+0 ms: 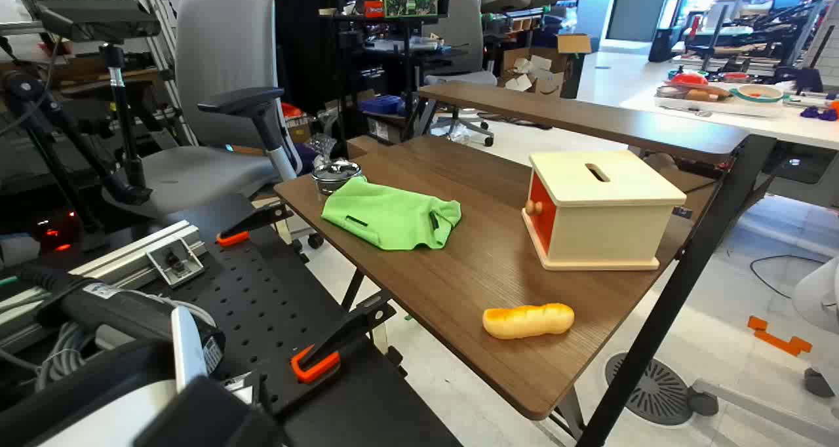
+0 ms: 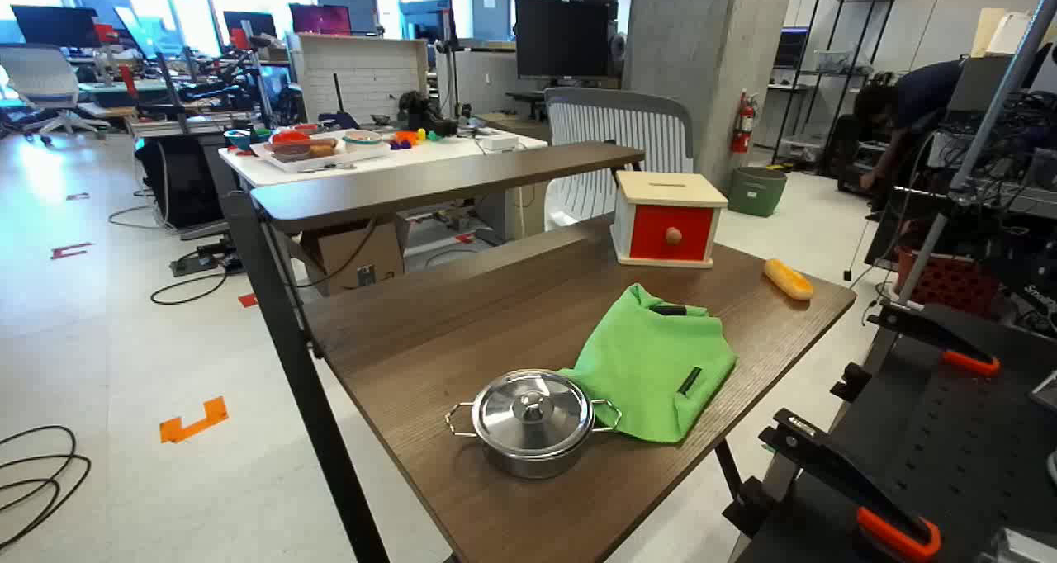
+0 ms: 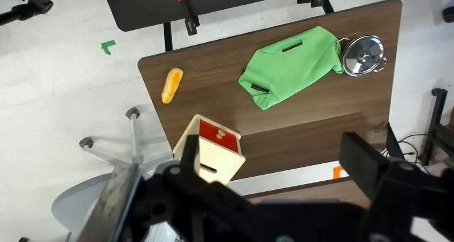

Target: Move the green towel forward

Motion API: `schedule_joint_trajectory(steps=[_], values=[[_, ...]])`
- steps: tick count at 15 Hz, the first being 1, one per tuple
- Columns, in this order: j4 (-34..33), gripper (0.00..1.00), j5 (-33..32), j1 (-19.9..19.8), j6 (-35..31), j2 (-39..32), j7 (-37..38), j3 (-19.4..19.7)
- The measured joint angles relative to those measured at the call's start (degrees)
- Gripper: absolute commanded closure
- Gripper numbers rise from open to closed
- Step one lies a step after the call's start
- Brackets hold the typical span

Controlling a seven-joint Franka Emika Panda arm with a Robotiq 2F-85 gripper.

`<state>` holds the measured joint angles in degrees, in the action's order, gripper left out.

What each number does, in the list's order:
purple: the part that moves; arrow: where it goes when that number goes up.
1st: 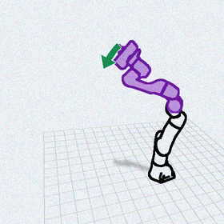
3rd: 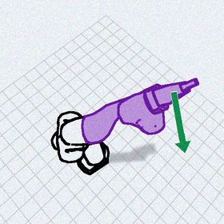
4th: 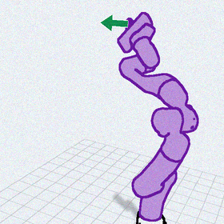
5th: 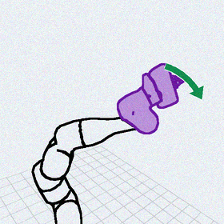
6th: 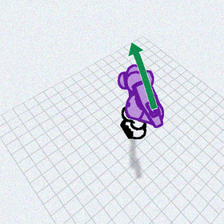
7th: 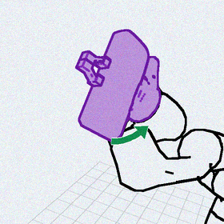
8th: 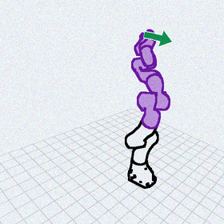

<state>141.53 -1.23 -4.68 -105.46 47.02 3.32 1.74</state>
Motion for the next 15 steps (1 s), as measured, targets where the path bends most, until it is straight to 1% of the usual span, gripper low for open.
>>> schedule_joint_trajectory(steps=[10, 13, 15], values=[[0.2, 0.0, -0.1, 0.2, 0.0, 0.0, -0.2, -0.3], [2.2, 0.0, -0.3, 1.6, -1.2, 0.0, -1.4, -1.8], [4.5, 0.0, -0.3, 3.6, -4.4, 0.0, -1.8, -2.8]])
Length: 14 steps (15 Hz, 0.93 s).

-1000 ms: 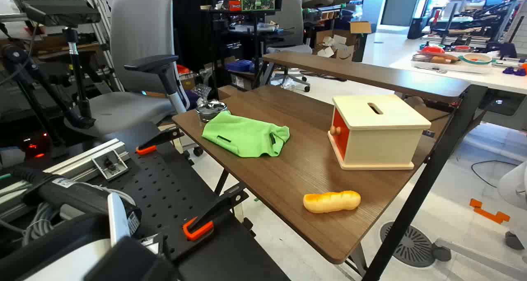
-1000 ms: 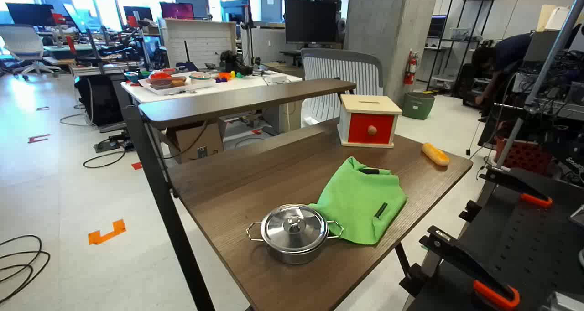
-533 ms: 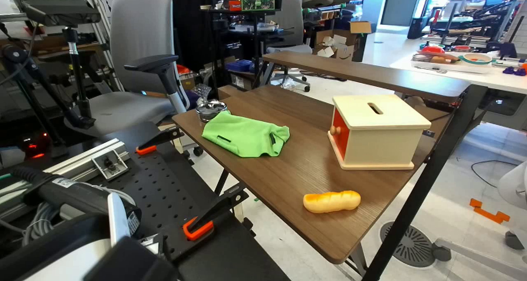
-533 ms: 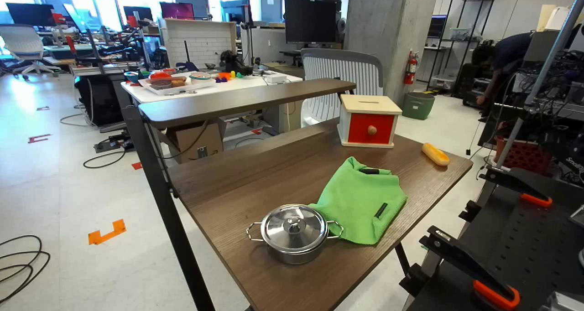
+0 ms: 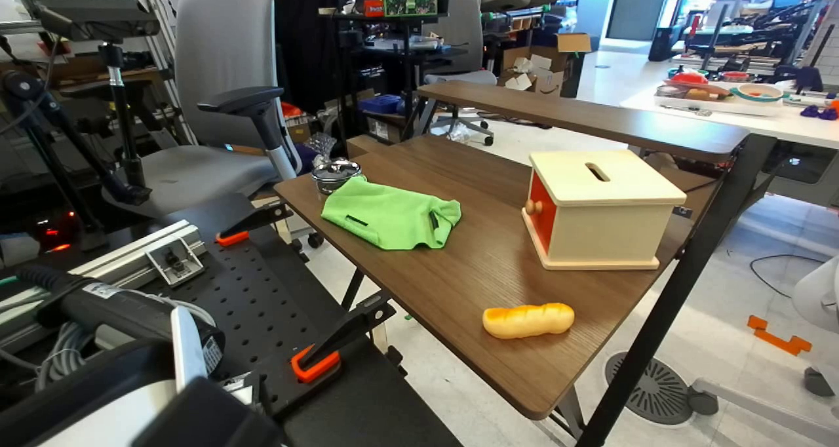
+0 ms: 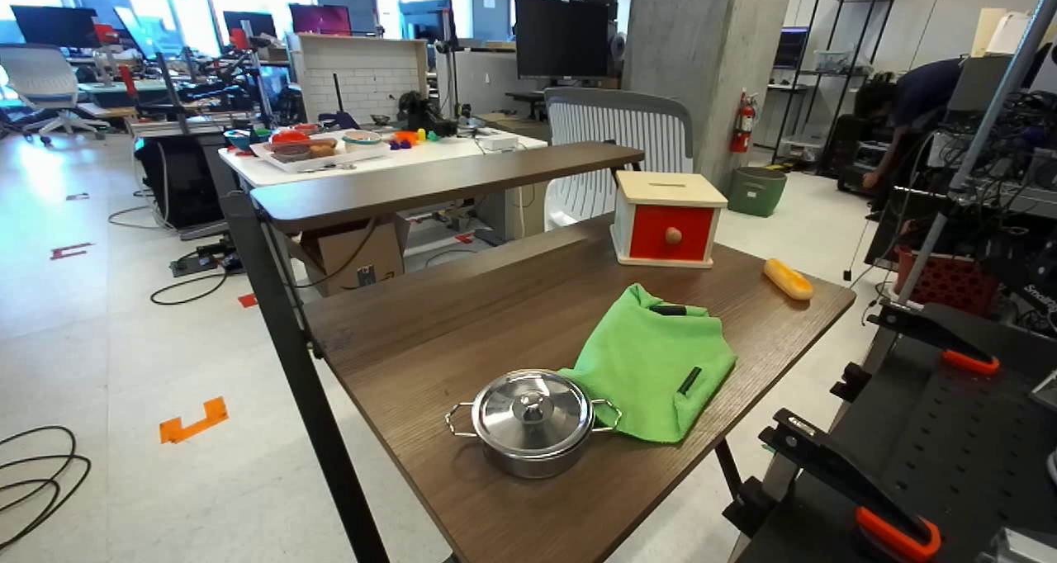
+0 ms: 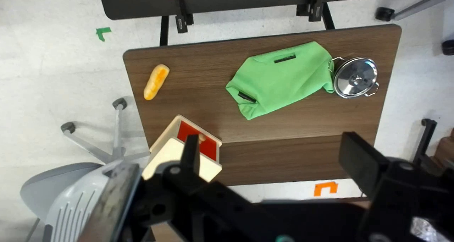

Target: Move the green towel forward

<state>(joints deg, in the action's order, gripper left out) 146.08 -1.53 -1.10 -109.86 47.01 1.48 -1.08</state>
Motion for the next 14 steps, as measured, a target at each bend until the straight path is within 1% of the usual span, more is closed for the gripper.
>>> schedule_joint_trajectory(steps=[3, 7, 10, 14], values=[[4.1, 0.0, 0.0, 2.4, -7.4, -0.8, 0.0, -1.3], [8.5, 0.0, 1.0, 4.0, -16.8, -4.4, 0.1, -1.9], [10.3, 0.0, 3.6, 5.2, -22.2, -9.8, 0.0, -1.8], [10.6, 0.0, 7.1, 7.3, -28.2, -19.1, -0.2, -1.7]])
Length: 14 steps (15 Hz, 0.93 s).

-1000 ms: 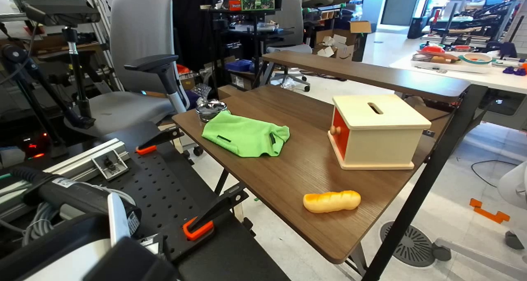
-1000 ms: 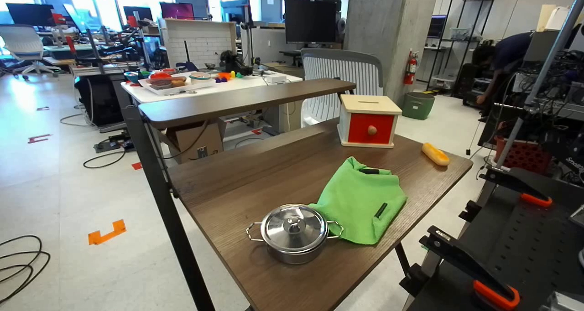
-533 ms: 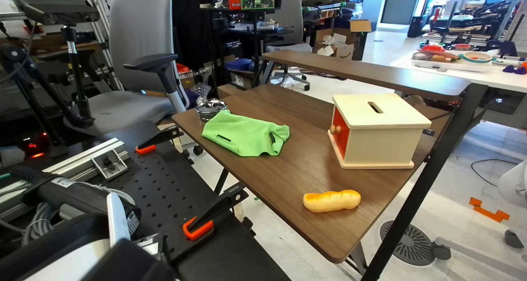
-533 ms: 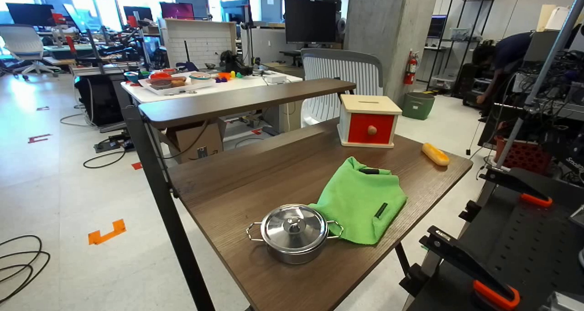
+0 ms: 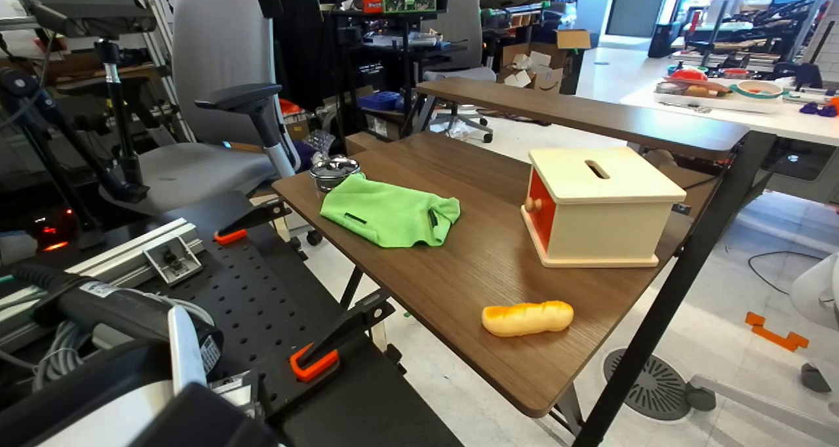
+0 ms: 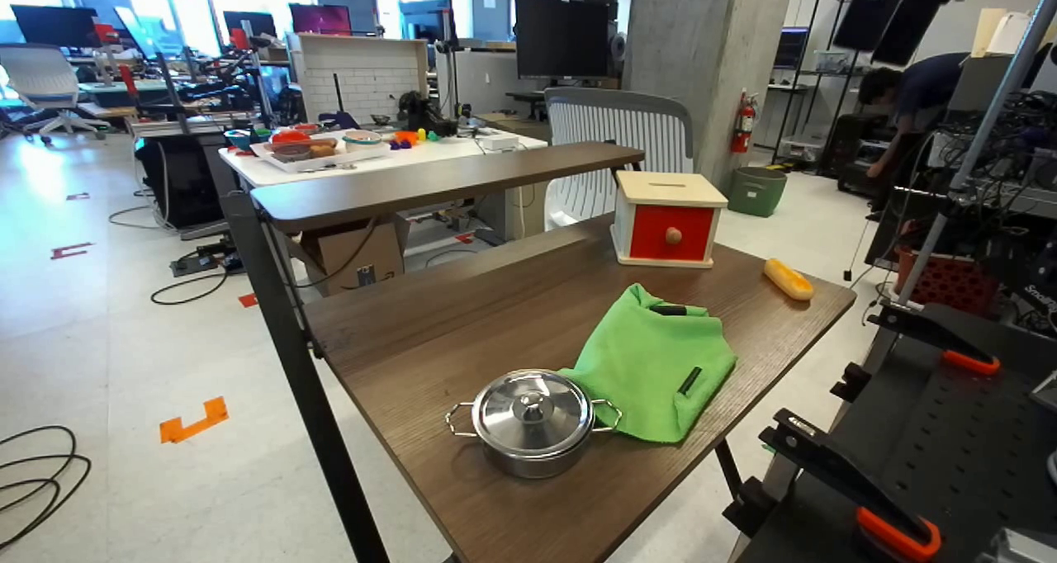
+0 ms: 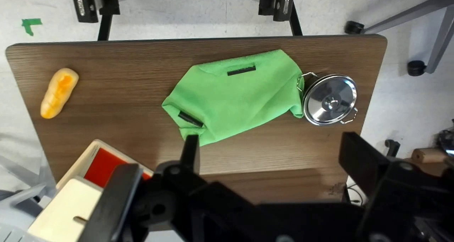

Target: Move the green towel forward

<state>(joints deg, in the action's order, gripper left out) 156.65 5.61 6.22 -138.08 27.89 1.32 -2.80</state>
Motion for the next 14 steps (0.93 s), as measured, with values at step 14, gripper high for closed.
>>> schedule_joint_trajectory(steps=[14], values=[[-10.1, 0.0, 4.5, 2.7, -12.3, -33.8, -2.4, -0.3]])
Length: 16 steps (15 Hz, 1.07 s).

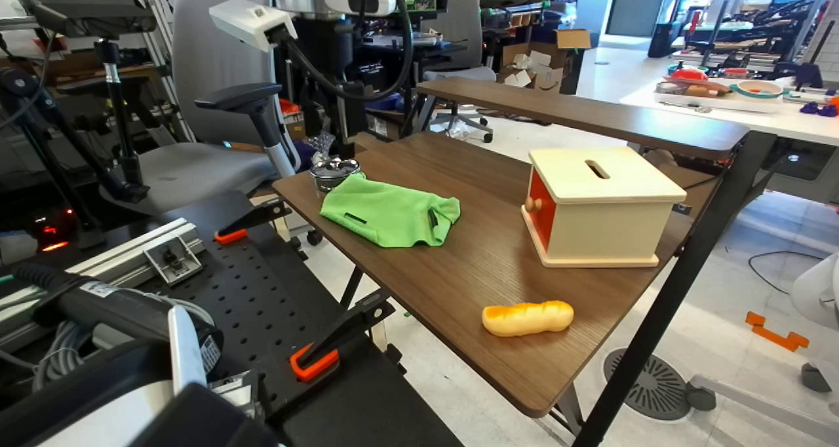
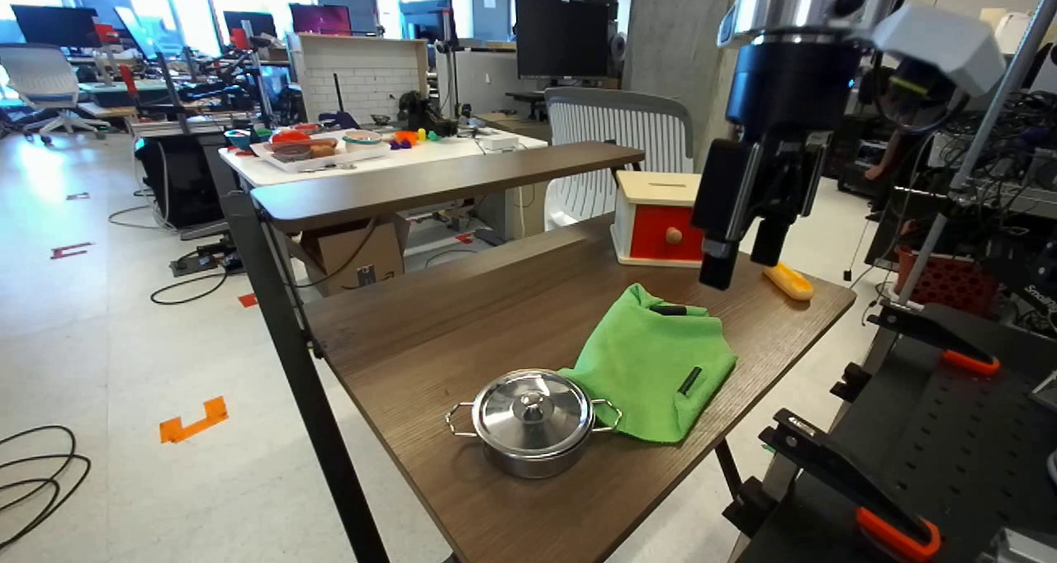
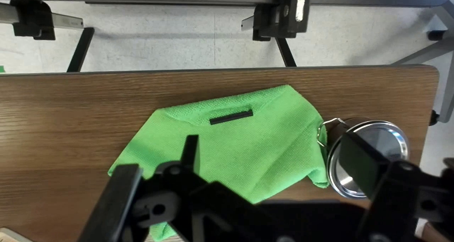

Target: Move the green towel forward

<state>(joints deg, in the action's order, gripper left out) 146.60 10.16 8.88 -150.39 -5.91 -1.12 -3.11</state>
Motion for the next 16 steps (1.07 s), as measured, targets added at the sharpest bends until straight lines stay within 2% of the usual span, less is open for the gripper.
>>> schedule_joint_trajectory(steps=[5, 9, 16], values=[[-5.6, 0.0, -7.4, -0.4, -2.9, -10.0, 2.5, 0.2], [-10.0, 0.0, -13.2, 0.5, -4.1, -16.9, 7.6, 1.8], [-17.5, 0.0, -13.4, 0.8, -4.1, -26.2, 9.6, 2.5]])
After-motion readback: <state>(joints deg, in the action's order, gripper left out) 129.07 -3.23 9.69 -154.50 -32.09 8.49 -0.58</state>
